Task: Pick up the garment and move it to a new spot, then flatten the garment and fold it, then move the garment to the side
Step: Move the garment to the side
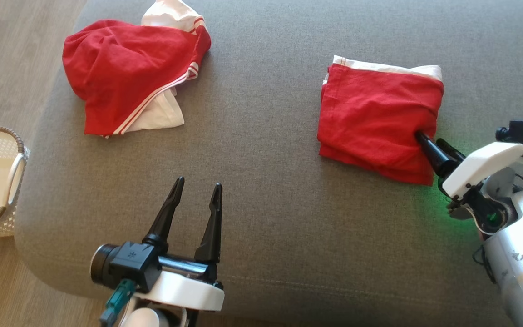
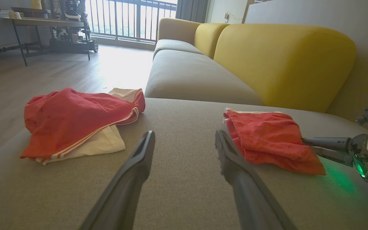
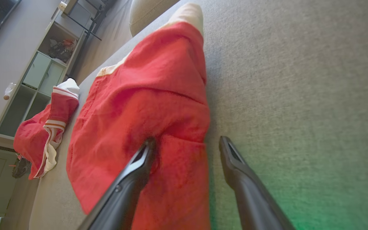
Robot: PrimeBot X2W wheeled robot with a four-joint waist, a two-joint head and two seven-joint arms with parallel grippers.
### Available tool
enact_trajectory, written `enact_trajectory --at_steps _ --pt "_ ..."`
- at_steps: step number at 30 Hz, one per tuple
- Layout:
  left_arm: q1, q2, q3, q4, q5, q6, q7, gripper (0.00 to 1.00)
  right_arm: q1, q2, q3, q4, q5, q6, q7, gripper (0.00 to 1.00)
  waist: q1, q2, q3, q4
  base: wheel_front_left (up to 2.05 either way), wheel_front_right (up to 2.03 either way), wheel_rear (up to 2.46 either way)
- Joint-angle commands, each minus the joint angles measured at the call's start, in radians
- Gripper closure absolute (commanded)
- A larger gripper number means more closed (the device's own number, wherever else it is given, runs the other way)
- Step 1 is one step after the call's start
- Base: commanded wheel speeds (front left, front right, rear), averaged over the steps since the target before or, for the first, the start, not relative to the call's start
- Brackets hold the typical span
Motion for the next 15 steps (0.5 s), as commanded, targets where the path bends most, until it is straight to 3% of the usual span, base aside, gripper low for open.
enact_trajectory --at_steps 1,2,4,5,11,15 --pt "-0.041 -0.002 0.025 -0.030 0.000 -0.005 -0.005 0.00 -0.041 -0.017 0.036 -0.016 0.014 0.000 -0.001 0.11 -0.0001 0.0000 0.006 0.000 0.00 0.00 0.00" --pt "-0.044 -0.002 0.024 -0.030 -0.001 -0.007 -0.005 0.00 -0.047 -0.018 0.047 -0.010 0.022 0.000 0.000 0.30 -0.0001 0.0000 0.009 0.000 0.00 0.00 0.00" --pt "-0.052 -0.002 0.026 -0.044 -0.040 -0.010 -0.005 0.00 -0.061 -0.027 0.072 0.005 0.021 0.000 -0.008 0.92 -0.0001 0.0000 0.018 0.002 0.00 0.00 0.00" --pt "-0.056 -0.002 0.026 -0.045 -0.044 -0.014 -0.005 0.00 -0.069 -0.030 0.080 0.012 0.023 0.000 -0.015 1.00 -0.0001 0.0000 0.022 0.004 0.00 0.00 0.00" --pt "-0.068 -0.002 0.038 -0.053 -0.059 -0.019 -0.005 0.00 -0.104 -0.048 0.104 0.060 0.027 0.000 -0.056 1.00 -0.0001 0.0000 0.037 -0.003 0.00 0.00 0.00" --pt "-0.070 -0.002 0.055 -0.057 -0.066 -0.025 -0.005 0.00 -0.138 -0.100 0.153 0.090 -0.042 0.000 -0.102 1.00 -0.0001 0.0000 0.052 -0.032 0.00 0.00 0.00"
